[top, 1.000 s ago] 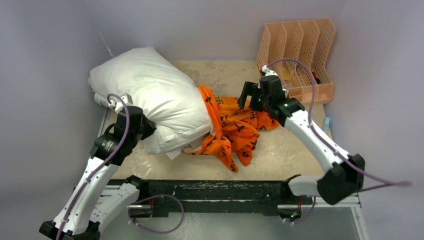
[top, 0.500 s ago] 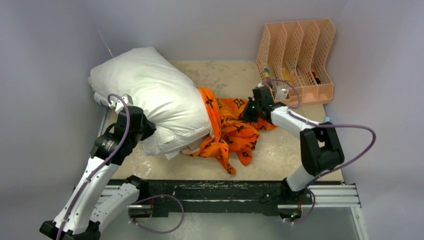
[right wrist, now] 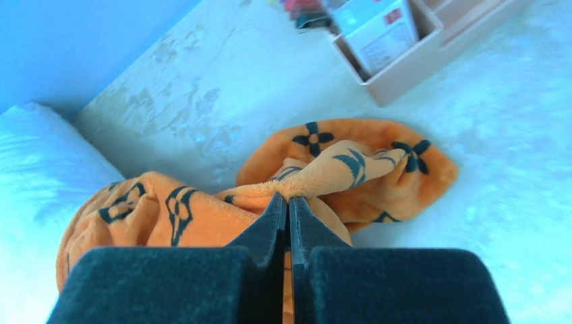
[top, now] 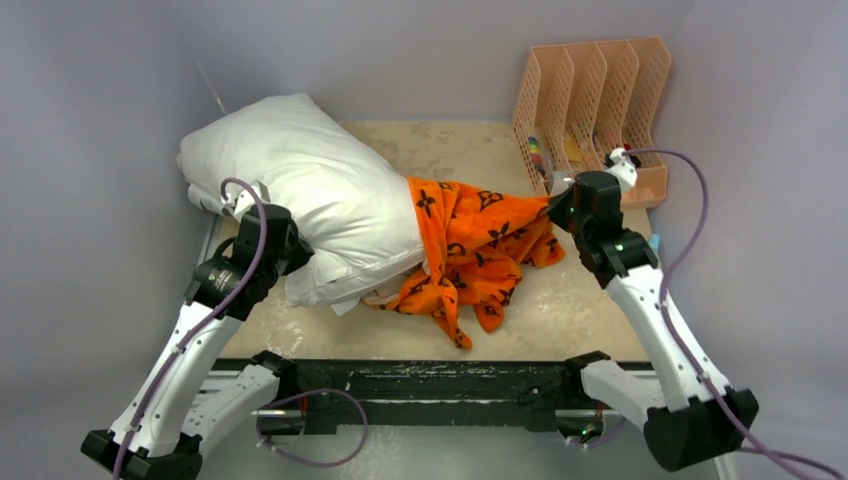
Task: Remove the pillowcase from the pillow
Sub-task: Remove the pillow from the pillowcase.
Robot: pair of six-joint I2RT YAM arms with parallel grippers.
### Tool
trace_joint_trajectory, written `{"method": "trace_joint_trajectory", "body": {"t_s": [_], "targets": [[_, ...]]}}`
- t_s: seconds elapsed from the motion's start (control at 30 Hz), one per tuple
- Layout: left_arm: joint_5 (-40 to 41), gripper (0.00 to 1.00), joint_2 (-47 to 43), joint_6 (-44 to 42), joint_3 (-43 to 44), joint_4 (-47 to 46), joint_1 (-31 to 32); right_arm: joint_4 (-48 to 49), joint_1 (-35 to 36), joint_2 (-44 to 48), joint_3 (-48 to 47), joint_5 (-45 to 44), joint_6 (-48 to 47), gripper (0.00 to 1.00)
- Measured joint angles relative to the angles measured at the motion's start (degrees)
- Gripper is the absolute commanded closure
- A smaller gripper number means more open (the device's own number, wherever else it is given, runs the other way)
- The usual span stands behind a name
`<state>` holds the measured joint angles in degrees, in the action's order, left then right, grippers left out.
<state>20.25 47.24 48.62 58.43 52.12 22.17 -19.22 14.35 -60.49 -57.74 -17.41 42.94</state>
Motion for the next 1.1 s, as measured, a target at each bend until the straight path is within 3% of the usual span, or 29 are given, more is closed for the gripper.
{"method": "trace_joint_trajectory", "body": {"t_s": [0.17, 0.43, 0.53, 0.63, 0.77, 1.1], "targets": [[0.0, 1.0, 0.0, -0.1, 0.0, -0.2, 0.0, -9.6, 0.0, 9.2, -0.9, -7.7, -1.2, 1.0], [-1.6, 1.0, 1.1, -0.2, -0.3, -1.1, 0.0, -21.3, -0.3, 17.4, -11.9, -18.9, -7.9, 0.99], [-2.4, 1.0, 1.0, -0.2, -0.7, -1.7, 0.0, -21.8, -0.6, 17.5, -14.0, -17.6, -12.2, 0.79], [-3.0, 1.0, 0.7, 0.0, -1.4, -1.9, 0.0, -22.3, -0.7, 14.2, -14.3, -10.2, -16.2, 0.39], [-3.7, 1.0, 0.3, 0.2, -1.9, -2.1, 0.0, -22.6, -0.7, 6.4, -12.3, -1.9, -17.5, 0.17], [-10.0, 1.0, 0.5, 0.0, -4.8, -6.5, -0.2, -19.0, -0.3, 0.0, 5.2, 21.0, -17.6, 0.07]]}}
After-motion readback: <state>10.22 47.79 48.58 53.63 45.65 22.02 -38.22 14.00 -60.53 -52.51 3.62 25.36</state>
